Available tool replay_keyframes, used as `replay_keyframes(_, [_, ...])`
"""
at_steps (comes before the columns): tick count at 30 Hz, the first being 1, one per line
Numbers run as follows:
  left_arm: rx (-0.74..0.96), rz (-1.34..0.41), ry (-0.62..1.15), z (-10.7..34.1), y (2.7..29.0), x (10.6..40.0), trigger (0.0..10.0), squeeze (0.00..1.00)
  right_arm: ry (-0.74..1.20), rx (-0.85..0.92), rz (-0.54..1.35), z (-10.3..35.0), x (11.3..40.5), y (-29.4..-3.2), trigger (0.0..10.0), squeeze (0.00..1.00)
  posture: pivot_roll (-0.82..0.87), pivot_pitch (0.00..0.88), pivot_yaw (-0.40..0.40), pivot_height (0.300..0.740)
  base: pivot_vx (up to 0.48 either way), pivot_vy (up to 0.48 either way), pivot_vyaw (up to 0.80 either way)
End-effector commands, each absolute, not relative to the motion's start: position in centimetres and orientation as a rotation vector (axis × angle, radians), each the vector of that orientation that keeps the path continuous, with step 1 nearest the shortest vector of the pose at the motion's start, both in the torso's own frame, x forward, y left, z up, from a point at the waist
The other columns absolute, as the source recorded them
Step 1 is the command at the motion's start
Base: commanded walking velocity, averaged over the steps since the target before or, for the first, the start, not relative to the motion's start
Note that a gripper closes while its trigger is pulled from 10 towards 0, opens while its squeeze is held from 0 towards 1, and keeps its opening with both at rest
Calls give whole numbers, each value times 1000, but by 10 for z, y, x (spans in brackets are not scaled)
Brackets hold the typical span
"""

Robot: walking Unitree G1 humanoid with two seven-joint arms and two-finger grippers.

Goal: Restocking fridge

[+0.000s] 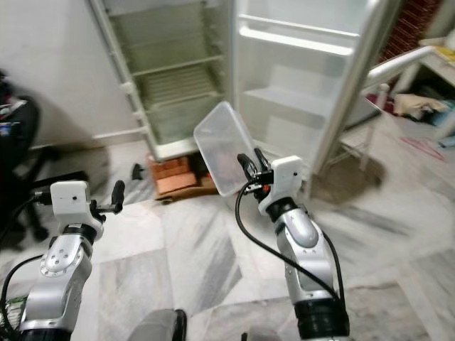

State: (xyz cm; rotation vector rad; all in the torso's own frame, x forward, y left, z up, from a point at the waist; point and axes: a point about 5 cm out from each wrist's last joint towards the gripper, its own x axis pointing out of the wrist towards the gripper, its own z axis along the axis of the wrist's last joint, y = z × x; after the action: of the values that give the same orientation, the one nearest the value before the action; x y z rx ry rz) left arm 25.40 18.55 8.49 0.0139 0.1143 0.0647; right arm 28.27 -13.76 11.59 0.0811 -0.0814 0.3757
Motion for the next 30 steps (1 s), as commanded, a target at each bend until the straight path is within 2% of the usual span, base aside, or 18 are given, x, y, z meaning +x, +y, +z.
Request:
replay_keyframes(1, [14,48,116,85,183,253,10000,0,-68,75,349,114,281,-143,10000,0,48,115,22,740,0,390,0])
replay_keyframes(13, [21,38,105,85,184,253,10000,0,-9,87,313,99,278,-146,10000,0,69,112,5,740,20,421,0])
replay_keyframes(26, [21,15,95,84,180,254,10000,0,-19,67,350,98,283,-141,10000,0,80,89,3,740,270,397,0])
replay_keyframes(30, [10,-5,91,86,177,256,10000,0,-25,78,321,100,288,-142,10000,0,83,87,4,740,456,0,0])
